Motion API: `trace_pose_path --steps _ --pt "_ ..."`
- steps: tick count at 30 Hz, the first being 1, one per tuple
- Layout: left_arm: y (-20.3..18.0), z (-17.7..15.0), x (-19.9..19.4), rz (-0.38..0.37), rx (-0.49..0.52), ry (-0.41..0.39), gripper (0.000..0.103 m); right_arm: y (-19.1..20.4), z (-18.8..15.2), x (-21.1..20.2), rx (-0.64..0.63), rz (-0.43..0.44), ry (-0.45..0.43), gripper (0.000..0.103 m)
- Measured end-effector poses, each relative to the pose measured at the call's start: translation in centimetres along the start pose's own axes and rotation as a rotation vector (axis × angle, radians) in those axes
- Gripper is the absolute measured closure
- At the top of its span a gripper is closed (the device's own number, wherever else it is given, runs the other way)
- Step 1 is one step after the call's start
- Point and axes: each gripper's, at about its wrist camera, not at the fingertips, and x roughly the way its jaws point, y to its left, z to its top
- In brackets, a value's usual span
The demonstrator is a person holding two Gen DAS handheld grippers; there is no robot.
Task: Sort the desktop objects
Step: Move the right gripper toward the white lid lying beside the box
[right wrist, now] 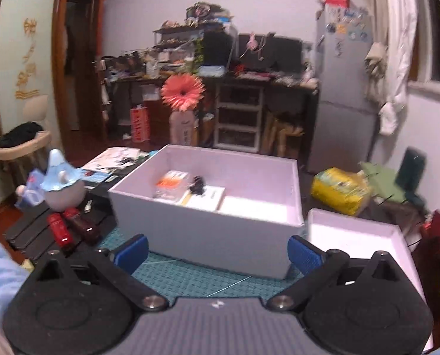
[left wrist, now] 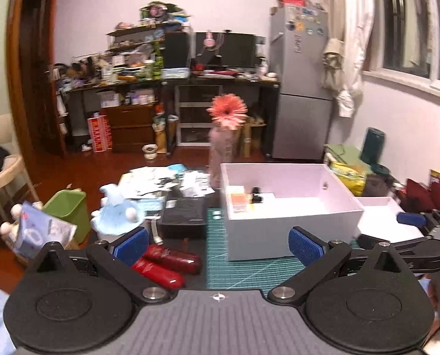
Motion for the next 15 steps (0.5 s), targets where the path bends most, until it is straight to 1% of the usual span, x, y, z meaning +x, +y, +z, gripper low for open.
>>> trace_pose_path --steps 4,9,13,15 --pt "-1.4 0.8 -0.2 -0.077 0.015 -0.082 0.000 0.1 0.0 -0.5 -0.004 -0.011 -0.027 0.002" --pt "-2.8 2.3 0.8 -0.145 -0.030 -0.094 0.000 -0.3 -0.2 -0.2 0.004 -0.025 -0.011 0.002" --pt "-3.9 3.0 1.9 -0.144 -0.028 -0.156 0.000 -1.0 -0.4 -0.2 0.023 -0.023 -0.024 0.002" --pt "-4.4 3.5 2.8 -0.147 -0.029 -0.146 0.000 -1.2 -0.6 -0.2 0.033 -0.018 -0.030 0.002"
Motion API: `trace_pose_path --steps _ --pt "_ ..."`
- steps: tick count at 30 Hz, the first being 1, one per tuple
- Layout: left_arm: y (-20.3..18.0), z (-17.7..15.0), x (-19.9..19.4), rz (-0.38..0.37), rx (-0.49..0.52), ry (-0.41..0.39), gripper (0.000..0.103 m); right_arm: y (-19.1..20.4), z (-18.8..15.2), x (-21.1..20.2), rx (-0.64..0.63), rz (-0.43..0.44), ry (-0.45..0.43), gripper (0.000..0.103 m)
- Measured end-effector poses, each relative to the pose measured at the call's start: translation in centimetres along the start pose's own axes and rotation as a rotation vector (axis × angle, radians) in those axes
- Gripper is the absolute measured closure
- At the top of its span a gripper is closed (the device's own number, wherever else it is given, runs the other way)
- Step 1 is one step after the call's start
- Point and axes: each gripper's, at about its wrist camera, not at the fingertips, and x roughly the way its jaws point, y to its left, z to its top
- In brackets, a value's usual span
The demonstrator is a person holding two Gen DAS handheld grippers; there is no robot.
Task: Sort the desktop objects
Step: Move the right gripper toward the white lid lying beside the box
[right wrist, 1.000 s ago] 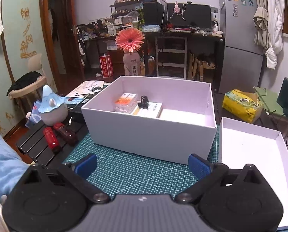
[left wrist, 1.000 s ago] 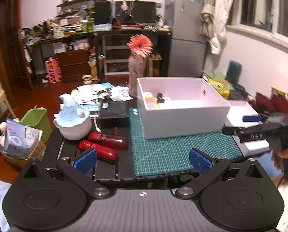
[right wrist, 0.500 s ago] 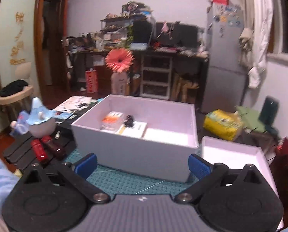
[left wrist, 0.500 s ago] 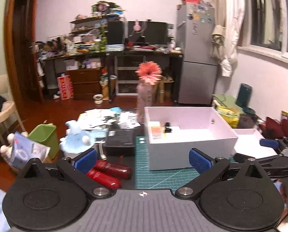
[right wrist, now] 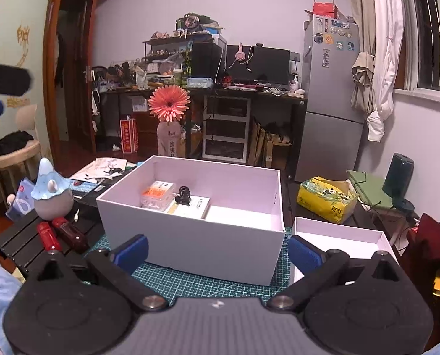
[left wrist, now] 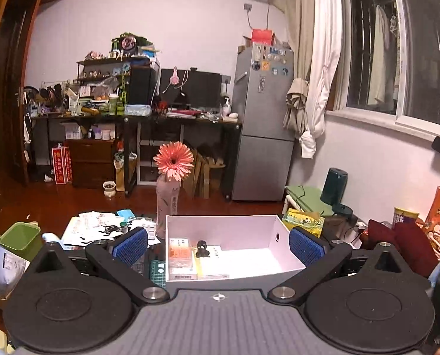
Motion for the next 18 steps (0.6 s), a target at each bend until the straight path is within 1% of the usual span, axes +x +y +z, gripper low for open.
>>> trace_pose_path --steps 2,4,6,8,10,13,14,16,18 --pt "-0.2 0.1 1.3 -0.018 -0.004 0.030 0.000 -0.1 0.0 0.1 -0.001 -0.018 0.003 0.002" --pt "-0.3 -0.1 2.6 -0.028 -0.017 0.043 0.000 -0.1 -0.1 0.2 -0.013 -0.048 0.005 0.002" --pt "-0.4 -0.2 3.9 -0.038 -0.029 0.056 0.000 -0.2 -0.2 0.2 -0.018 -0.085 -0.012 0.002" --pt "-0.4 -0.5 4.8 -0.033 -0.038 0.056 0.000 -0.3 -0.3 0.3 -0.018 -0.111 -0.015 0.002" --pt "-0.3 -0.9 5.6 -0.041 -0.042 0.070 0.000 -0.6 -0.4 0.5 0.004 -0.096 -0.002 0.002" --pt "0.1 -1.8 6.1 -0.089 -0.050 0.079 0.000 -1.3 -0.6 1.1 0.060 -0.044 0.025 0.002" --pt "0.2 -2.1 6.2 -0.092 -0.050 0.080 0.000 -1.5 -0.7 1.3 0.073 -0.023 0.035 0.002" --pt "0.4 -3.0 6.4 -0.067 -0.035 0.075 0.000 -1.7 -0.8 1.8 0.094 -0.003 0.057 0.002" --pt "0.2 -3.9 6.6 -0.018 -0.002 0.082 0.000 -1.9 -1.0 2.3 0.107 -0.001 0.077 0.002"
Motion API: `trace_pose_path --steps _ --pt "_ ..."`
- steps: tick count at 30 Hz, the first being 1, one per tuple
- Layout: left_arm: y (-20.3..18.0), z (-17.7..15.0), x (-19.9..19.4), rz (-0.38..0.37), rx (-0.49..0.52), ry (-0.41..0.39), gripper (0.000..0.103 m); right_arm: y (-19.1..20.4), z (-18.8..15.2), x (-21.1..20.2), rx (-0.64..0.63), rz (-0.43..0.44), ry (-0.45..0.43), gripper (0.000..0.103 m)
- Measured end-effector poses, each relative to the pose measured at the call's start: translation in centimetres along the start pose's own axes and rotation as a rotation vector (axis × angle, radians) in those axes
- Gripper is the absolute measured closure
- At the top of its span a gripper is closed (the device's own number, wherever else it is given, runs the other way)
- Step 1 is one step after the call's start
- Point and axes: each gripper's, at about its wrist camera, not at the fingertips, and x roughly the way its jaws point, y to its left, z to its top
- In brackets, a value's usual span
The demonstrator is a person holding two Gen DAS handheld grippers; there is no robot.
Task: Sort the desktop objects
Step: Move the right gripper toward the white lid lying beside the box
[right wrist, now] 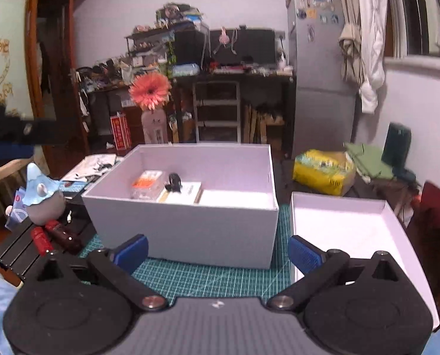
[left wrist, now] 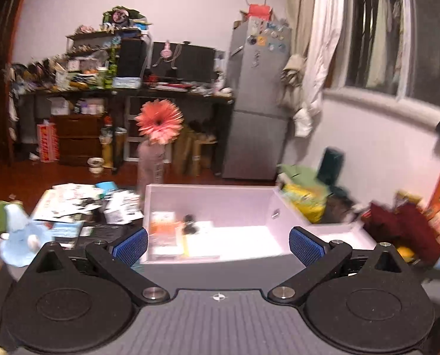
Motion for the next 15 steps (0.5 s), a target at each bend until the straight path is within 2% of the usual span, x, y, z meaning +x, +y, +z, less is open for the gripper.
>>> trace_pose_path --steps 3,8,12,15 --pt "0.1 -1.3 0.3 0.013 0.020 -0.001 0.000 -0.2 -0.1 0.4 0.010 -0.015 0.010 0.002" --pt "0.2 -1.8 1.2 -0.008 0.058 0.020 0.000 -0.4 -0.3 0.9 0.001 -0.080 0.001 0.002" --pt "0.8 -2.2 1.8 -0.064 0.015 0.050 0.000 -1.1 -0.3 1.2 0.025 -0.101 -0.001 0.002" --pt "0.7 -2.4 2.0 -0.046 0.021 0.049 0.000 -1.8 -0.3 1.0 0.061 -0.095 -0.041 0.002"
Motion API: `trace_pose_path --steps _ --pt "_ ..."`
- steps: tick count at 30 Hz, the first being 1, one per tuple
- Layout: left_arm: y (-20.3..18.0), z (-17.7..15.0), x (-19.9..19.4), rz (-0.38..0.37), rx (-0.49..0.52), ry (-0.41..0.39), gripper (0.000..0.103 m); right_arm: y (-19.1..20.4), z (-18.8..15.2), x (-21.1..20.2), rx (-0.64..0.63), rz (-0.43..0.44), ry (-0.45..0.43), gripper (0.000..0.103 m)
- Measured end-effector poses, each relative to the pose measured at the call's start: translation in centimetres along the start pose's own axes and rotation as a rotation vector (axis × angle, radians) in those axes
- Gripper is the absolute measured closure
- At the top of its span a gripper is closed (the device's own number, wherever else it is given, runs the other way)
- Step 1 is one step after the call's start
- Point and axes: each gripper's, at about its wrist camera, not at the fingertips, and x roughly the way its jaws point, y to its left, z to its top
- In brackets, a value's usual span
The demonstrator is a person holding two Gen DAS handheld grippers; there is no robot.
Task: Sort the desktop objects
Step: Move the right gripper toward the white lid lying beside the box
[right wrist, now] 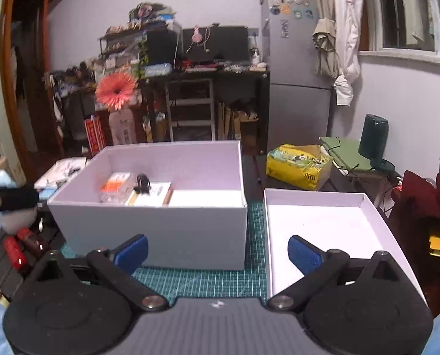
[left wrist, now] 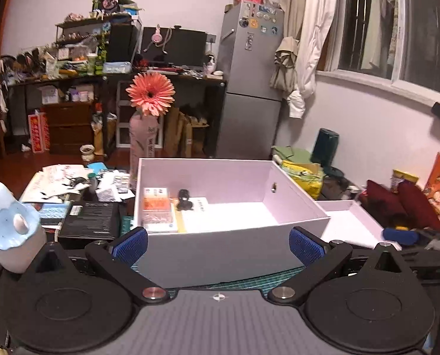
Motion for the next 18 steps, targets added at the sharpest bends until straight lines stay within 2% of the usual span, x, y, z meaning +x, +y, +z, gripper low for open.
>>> trace_pose_path --steps 3,7,13,15,18 --pt "-0.3 -0.2 0.0 -0.001 0.027 -0.002 0.000 -0.7 0.1 -0.5 0.038 0.005 -0.069 0.002" --pt "-0.5 -0.5 0.3 -0.045 -0.003 0.016 0.000 -1.6 0.4 -0.1 0.087 0.038 -0.059 0.002" --pt "-1.2 -0.6 0.7 -0.056 0.052 0.018 0.000 -1.8 1.1 0.0 0.060 -0.033 -0.057 0.002" --pt "-1.1 -0.7 0.8 -0.079 0.032 0.041 0.000 -1.6 1.6 0.0 0.029 -0.069 -0.041 0.002" --pt "-0.7 -0.9 1.0 -0.112 0.003 0.075 0.000 -2.1 2.3 -0.1 0.058 -0.051 -0.039 0.002"
